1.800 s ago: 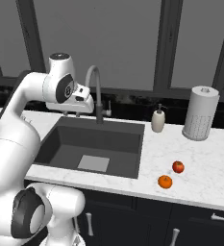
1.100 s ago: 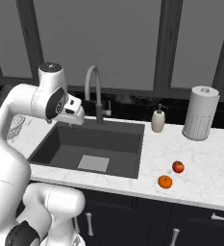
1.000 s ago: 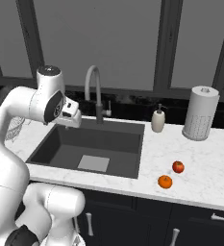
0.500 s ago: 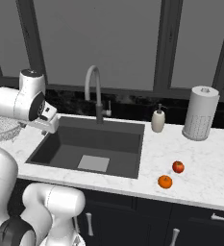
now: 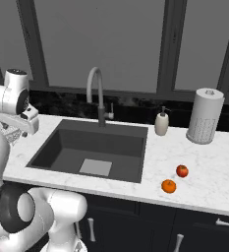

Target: Put the colander in the sink, put the apple, orange in the colander, and turn on the sink faucet and pour water over the colander.

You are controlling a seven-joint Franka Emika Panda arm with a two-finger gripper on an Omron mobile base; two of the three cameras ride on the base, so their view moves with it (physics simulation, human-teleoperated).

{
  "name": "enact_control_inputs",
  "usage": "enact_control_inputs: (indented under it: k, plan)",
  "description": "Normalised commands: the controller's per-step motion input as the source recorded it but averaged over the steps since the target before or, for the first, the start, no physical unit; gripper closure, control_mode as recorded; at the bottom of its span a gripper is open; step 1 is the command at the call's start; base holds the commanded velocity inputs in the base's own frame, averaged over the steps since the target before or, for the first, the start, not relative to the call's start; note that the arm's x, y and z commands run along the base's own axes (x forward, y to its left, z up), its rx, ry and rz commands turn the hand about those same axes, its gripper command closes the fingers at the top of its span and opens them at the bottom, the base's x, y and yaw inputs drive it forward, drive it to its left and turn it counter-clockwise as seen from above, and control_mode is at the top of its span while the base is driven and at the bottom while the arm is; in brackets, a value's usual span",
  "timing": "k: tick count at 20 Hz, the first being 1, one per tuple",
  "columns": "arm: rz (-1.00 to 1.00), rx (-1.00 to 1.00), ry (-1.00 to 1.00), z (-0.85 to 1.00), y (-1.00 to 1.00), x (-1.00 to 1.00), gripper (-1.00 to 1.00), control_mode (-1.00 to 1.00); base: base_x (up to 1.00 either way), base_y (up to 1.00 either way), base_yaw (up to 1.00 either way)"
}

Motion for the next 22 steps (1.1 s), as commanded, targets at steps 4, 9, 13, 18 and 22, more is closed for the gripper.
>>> enact_control_inputs:
  k: [4, 9, 13, 18, 22]
  plan:
    - [0.00, 0.00, 0.09, -0.27, 0.84, 0.40, -1.00, -1.00, 0.00, 0.00, 0.00]
    - [0.00, 0.00, 0.00, -0.50, 0.63, 0.30, -1.00, -1.00, 0.00, 0.00, 0.00]
    - [-0.04, 0.00, 0.01, -0.47, 0.42, 0.33, -1.00, -1.00, 0.00, 0.00, 0.00]
    - [-0.04, 0.00, 0.00, -0.28, 0.23, 0.45, -1.00, -1.00, 0.00, 0.00, 0.00]
    - [-0.05, 0.00, 0.00, -0.22, 0.29, 0.64, -1.00, -1.00, 0.00, 0.00, 0.00]
